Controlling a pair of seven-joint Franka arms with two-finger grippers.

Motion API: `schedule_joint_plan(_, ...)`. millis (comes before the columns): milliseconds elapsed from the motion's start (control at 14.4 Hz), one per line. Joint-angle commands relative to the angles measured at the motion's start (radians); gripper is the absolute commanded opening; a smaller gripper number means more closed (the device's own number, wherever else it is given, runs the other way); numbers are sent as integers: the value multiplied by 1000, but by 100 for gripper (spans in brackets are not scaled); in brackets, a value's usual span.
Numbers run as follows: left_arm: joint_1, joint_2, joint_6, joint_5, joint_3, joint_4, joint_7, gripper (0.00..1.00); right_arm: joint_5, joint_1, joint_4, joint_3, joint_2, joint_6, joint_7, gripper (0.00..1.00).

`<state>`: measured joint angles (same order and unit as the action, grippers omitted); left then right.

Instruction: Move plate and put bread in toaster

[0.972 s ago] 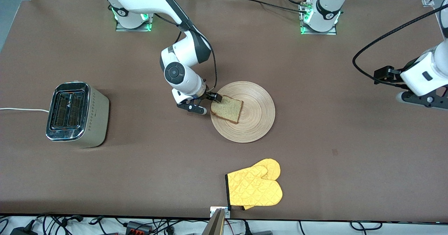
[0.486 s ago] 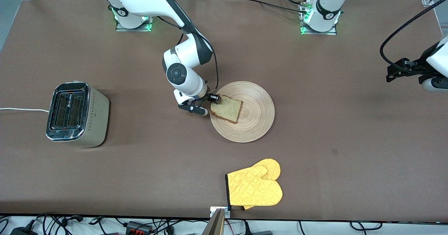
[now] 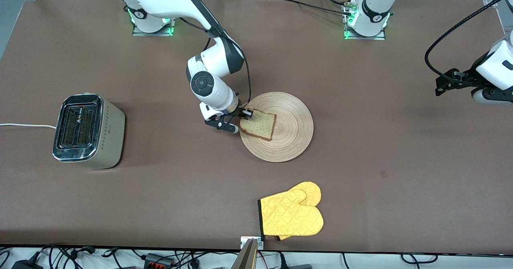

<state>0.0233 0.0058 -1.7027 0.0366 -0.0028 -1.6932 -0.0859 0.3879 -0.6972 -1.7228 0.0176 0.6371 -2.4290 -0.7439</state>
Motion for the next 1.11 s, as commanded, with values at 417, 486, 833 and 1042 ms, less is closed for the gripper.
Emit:
schedule_joint_plan(417, -42, -61, -14, -14, 18, -28, 106, 100, 8, 2, 32, 9, 3, 13, -3, 0)
schedule_joint_plan(486, -42, -61, -12, -12, 18, -26, 103, 100, 5, 2, 35, 9, 1, 14, -3, 0)
schedule_joint_plan(833, -36, -38, 29, -14, 12, 13, 98, 100, -6, 5, 181, 33, -20, 232, -14, 0)
schedule_joint_plan(1042, -34, -30, 40, -14, 11, 20, 95, 100, -9, 5, 294, 99, -65, 408, -9, 0)
